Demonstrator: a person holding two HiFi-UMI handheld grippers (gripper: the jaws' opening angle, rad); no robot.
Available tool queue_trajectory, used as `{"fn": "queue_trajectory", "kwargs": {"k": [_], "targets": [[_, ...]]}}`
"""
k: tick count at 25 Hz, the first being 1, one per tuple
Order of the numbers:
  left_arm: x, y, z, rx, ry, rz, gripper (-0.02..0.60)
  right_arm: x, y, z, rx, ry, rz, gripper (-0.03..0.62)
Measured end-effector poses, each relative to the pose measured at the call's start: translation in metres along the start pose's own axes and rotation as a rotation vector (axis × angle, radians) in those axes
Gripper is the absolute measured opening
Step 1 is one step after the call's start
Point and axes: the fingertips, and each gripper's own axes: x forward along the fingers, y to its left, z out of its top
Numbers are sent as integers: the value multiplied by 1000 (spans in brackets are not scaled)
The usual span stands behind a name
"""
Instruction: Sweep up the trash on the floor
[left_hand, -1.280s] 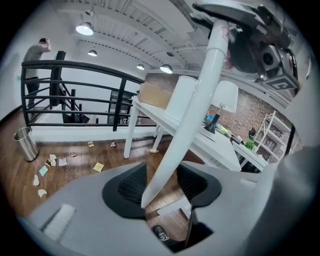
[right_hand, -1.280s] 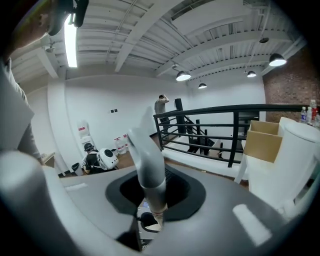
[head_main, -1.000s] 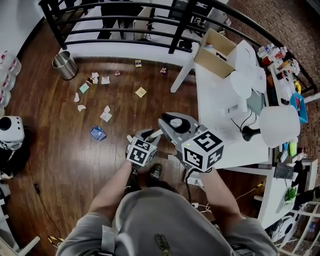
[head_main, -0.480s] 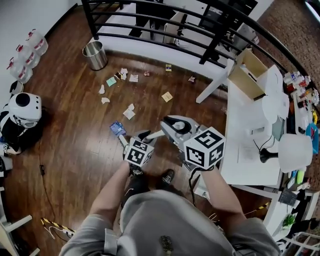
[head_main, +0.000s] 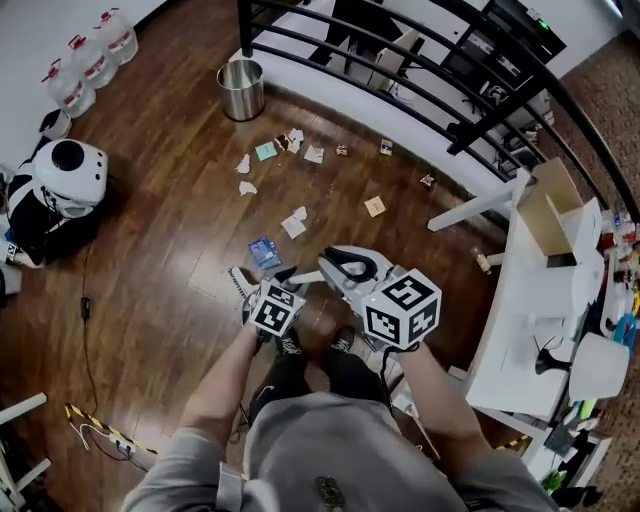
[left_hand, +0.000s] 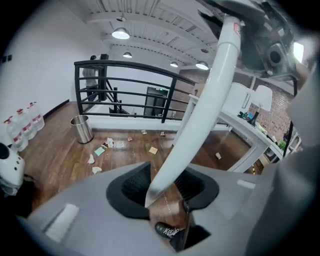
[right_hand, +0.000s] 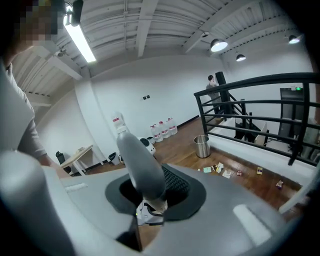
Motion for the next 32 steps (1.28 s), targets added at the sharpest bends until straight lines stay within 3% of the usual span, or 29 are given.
{"fn": "queue_trajectory", "kwargs": {"k": [5,10,19,32], "targets": [[25,49,-21,-68,21,58,146,57,-17,-12,-33,61,57,61],[68,75,-13,-127,20,72,147,88,-60,-12,-51,68,103,60],[162,78,55,-124,29,43,150,80,-187,7,-40,98,19,58],[284,64,190,-41,6,-33,152,35,-345,65,-19,31,-122,57]]}}
